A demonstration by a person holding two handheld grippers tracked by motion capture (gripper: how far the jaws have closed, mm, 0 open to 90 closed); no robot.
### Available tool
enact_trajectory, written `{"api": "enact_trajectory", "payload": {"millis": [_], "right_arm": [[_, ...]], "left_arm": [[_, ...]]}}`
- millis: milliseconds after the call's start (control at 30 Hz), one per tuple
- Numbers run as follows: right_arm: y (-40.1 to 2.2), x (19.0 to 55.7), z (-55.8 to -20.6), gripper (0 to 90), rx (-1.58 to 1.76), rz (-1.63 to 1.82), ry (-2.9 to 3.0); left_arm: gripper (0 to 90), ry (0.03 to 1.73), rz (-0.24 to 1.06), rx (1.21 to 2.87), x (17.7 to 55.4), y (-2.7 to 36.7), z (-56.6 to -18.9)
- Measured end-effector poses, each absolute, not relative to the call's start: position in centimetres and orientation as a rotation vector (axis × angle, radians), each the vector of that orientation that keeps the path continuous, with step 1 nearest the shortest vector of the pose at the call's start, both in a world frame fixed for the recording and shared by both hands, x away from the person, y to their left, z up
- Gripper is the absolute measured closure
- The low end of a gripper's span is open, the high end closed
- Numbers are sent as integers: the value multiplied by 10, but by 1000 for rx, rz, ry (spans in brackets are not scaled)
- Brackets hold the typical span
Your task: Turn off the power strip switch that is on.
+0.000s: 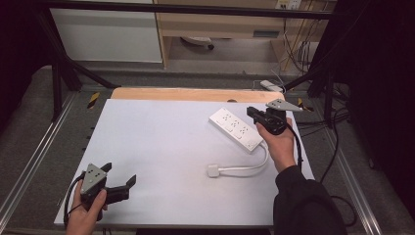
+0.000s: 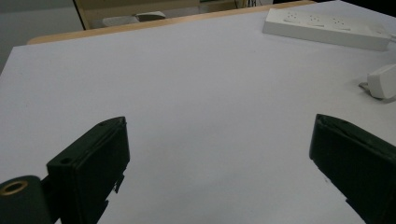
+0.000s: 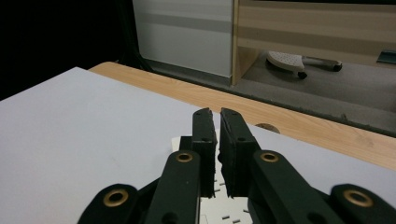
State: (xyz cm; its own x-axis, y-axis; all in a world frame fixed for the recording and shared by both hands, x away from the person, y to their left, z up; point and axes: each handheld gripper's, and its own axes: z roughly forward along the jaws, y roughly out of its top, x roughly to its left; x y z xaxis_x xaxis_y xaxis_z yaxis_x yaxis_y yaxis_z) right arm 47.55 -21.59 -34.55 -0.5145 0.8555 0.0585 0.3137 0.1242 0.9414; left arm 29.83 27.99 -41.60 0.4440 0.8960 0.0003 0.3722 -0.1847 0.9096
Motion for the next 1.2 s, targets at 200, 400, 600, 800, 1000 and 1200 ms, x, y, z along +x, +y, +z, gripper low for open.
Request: {"api": "enact_trajectory", "payload": {"millis": [200,400,600,800,1000,1200], "right_arm": [[-210,485,-349,900,1135,1370,1902],[-205,495,-355,900,1140,1358,1908],[-202,502,-363,900,1163,1353,1913],[-198,511,-372,900,1188,1332,1928],[-195,515,-379,900,1201,1317,1941],[-190,519,-385,900,1206,1302,1948]], "left_arm": [[48,1091,703,1760,298,280,-416],[48,1091,701,1758,299,280,-416],[48,1093,704,1759,299,280,-416],[48,1091,701,1759,299,280,-416],[48,1088,701,1764,299,280,-416],[48,1086,699,1769,299,280,-416]]}}
